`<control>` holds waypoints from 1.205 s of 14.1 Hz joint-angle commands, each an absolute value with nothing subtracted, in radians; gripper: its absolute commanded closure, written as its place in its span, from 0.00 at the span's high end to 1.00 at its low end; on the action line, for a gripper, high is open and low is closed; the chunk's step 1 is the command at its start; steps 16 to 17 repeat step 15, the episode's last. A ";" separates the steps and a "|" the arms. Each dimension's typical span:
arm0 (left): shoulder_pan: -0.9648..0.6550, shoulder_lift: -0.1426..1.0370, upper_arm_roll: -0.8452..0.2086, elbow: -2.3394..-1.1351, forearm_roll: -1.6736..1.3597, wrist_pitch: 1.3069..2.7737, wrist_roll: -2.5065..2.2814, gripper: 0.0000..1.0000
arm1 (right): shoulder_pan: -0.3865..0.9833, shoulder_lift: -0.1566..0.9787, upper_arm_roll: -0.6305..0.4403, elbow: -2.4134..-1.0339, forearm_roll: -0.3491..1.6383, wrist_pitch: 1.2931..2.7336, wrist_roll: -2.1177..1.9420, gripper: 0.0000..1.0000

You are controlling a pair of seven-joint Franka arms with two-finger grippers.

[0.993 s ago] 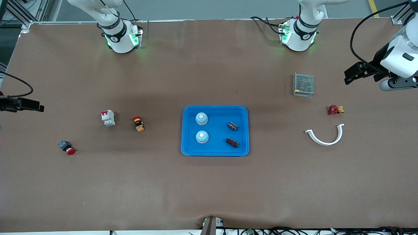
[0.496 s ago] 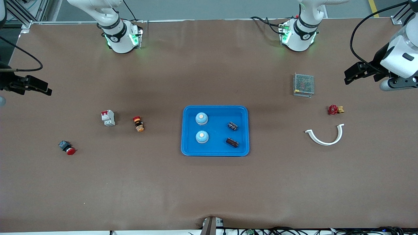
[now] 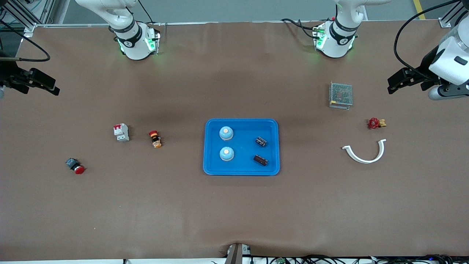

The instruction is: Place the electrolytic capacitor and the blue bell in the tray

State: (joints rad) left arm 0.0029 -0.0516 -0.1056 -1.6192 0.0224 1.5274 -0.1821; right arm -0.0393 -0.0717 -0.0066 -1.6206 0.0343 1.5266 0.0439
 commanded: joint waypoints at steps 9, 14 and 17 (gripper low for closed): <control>0.008 -0.054 -0.109 -1.565 0.009 1.499 -0.161 1.00 | -0.038 -0.084 0.000 -1.530 0.038 1.540 0.069 1.00; 0.008 -0.054 -0.110 -1.565 0.012 1.493 -0.160 1.00 | -0.038 -0.068 -0.002 -1.491 0.032 1.540 0.071 1.00; 0.008 -0.054 -0.110 -1.565 0.011 1.491 -0.160 1.00 | -0.038 -0.066 -0.002 -1.490 0.034 1.540 0.071 1.00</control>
